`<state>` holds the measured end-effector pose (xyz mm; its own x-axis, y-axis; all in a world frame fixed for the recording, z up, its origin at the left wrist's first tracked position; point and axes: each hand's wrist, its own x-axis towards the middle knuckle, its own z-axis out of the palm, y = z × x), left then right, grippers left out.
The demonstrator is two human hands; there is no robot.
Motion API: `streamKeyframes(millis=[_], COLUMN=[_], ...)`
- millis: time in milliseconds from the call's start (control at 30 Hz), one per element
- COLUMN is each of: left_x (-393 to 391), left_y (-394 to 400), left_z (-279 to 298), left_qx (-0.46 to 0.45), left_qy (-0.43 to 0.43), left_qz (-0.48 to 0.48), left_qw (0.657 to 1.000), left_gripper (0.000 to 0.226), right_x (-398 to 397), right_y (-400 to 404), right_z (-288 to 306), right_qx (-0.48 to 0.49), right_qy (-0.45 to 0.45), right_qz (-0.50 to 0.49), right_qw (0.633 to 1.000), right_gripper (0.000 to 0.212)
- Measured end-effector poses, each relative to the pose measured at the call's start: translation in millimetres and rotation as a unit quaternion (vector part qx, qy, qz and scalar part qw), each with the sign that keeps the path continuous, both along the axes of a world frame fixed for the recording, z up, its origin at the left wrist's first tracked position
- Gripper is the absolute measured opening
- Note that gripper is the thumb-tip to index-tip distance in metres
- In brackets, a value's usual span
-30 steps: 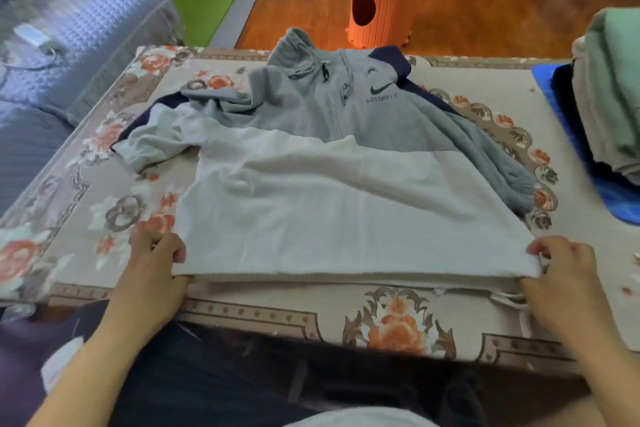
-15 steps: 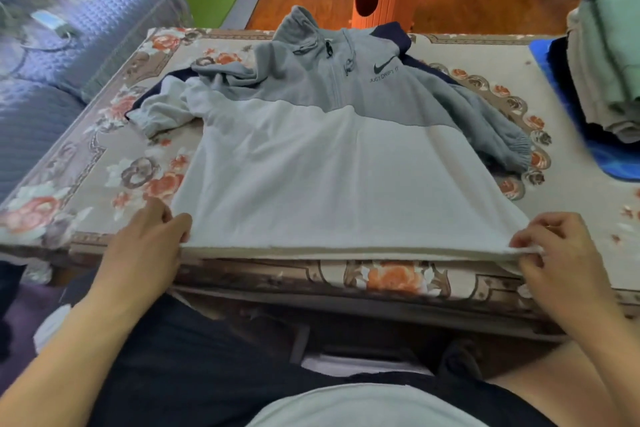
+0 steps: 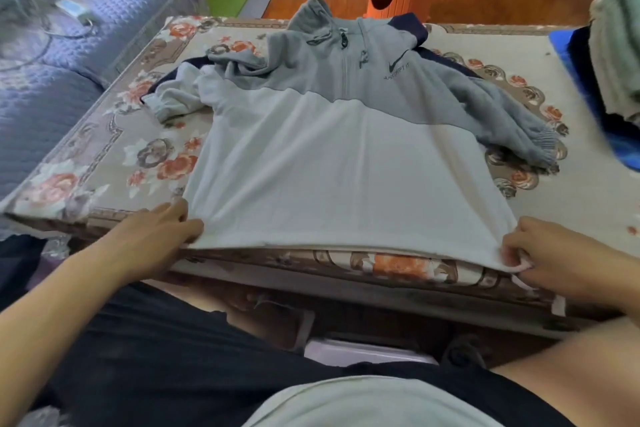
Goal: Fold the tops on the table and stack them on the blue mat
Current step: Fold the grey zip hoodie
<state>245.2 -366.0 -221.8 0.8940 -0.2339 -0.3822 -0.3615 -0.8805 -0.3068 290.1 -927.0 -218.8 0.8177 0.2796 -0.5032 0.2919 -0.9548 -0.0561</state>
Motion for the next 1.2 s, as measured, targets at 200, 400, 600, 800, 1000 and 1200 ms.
streamKeyframes(millis=[200, 400, 600, 800, 1000, 1200], left_x=[58.4, 85.4, 63.1, 70.7, 52.2, 66.2], left_y=[-89.3, -227.6, -300.6, -317.9, -352.8, -362.9], left_z=[44.7, 25.1, -24.4, -6.6, -2.7, -1.8], left_qx=[0.061, -0.357, -0.242, -0.309, -0.376, -0.386], left_qy=[0.069, 0.078, 0.008, 0.144, 0.168, 0.209], left_qz=[0.108, -0.075, -0.322, -0.226, -0.231, -0.256], left_qw=[0.990, 0.928, 0.915, 0.913, 0.882, 0.861], left_gripper=[0.021, 0.045, 0.041, 0.018, 0.011, 0.026], right_x=[50.1, 160.6, 166.9, 195.1, 225.8, 202.8], right_y=[-5.1, -42.8, -52.7, -65.0, -135.6, -90.0], right_z=[66.1, 27.5, -30.6, 34.9, 134.3, 118.9], right_qx=[0.079, 0.085, 0.071, 0.450, 0.583, 0.229], right_qy=[0.147, -0.180, -0.156, -0.266, -0.289, -0.442], right_qz=[-0.085, -0.371, -0.377, -0.521, -0.605, -0.502], right_qw=[0.982, 0.907, 0.910, 0.675, 0.459, 0.707], right_gripper=[0.023, 0.059, 0.063, 0.019, 0.029, 0.059])
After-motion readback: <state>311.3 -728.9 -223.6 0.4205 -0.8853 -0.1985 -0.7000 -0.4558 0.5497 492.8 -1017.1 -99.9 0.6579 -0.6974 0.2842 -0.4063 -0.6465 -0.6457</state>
